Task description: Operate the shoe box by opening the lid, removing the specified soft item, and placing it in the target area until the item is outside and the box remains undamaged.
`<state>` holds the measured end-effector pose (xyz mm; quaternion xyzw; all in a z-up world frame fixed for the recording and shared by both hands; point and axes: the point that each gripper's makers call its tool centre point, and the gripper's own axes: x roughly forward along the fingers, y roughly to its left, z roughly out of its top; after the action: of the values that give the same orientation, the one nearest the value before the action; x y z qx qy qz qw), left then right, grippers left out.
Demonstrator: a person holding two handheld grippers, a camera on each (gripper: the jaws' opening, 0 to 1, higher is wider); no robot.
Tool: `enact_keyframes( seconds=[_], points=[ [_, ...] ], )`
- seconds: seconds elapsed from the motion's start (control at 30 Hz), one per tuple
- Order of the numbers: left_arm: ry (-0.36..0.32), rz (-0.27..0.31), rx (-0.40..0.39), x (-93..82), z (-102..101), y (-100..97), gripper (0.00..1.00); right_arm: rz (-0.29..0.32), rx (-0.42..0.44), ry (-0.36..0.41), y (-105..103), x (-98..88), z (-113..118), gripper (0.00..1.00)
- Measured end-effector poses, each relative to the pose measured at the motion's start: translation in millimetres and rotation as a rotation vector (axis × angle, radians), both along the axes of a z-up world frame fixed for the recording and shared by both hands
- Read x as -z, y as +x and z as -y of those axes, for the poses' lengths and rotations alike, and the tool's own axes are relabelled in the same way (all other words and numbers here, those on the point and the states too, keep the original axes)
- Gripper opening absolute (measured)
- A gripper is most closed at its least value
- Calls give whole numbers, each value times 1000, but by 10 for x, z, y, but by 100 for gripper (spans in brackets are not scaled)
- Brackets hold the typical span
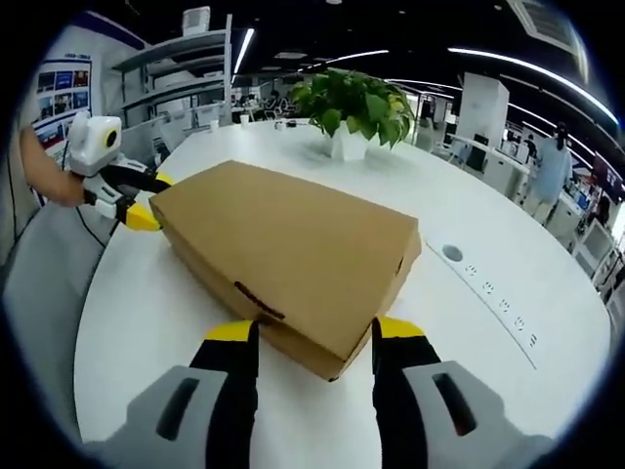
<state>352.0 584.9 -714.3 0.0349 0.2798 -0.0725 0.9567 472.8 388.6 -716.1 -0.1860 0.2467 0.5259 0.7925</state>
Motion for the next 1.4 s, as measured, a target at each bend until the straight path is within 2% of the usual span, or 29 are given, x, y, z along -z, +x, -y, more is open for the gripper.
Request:
enact_keyframes(
  seconds=[0.6,0.93,1.4],
  points=[
    [-13,-18,25,3,-111,-110,47,-11,72,-16,-242,3,-39,41],
    [-30,-51,49,13,-193,-185,45,-19,123,-33,-418,12,-67,41],
    [-31,-90,128,25,-339,-307,45,-28,202,-38,-709,16,-131,41]
  ],
)
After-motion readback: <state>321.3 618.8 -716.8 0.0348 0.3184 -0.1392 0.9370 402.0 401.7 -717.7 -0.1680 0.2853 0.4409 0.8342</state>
